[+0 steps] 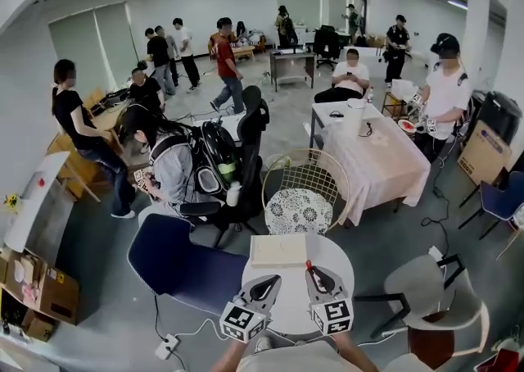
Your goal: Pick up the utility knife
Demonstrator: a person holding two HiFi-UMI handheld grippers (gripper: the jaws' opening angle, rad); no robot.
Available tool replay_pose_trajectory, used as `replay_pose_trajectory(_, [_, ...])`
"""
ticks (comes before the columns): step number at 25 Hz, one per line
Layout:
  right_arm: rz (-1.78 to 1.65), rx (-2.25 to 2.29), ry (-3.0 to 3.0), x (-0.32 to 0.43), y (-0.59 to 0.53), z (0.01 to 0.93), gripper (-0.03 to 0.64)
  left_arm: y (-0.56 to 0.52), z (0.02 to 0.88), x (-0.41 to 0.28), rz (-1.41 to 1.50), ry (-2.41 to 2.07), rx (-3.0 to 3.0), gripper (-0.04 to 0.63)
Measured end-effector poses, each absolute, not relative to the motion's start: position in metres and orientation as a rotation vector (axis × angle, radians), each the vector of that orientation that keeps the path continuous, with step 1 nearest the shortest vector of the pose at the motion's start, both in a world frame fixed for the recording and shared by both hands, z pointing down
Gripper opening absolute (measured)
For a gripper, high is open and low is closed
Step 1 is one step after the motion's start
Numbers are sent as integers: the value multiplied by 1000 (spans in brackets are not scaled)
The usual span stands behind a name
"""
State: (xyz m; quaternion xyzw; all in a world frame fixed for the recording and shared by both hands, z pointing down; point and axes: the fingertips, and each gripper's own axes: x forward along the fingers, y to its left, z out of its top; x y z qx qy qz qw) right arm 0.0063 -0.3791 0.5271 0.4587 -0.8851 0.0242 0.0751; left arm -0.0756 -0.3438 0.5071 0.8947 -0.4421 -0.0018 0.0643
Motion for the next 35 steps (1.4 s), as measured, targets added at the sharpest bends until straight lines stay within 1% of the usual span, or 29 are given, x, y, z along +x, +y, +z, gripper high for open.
replay_pose_trajectory(13, [73, 1316, -2743, 25, -326, 519, 64, -314, 509, -38, -6, -1376, 2664, 12])
replay_pose_trajectory(20, [73, 1362, -2734, 32, -294, 513, 65, -286, 505, -37, -25, -1337, 2695, 12])
replay_pose_trajectory(27, [55, 1444, -2673, 24, -231, 517, 64, -213, 516, -48, -41, -1266, 2706, 12])
replay_pose_trajectory(35, [61, 1535, -2634, 4, -130, 517, 64, -120, 524, -66, -45, -1186, 2732, 12])
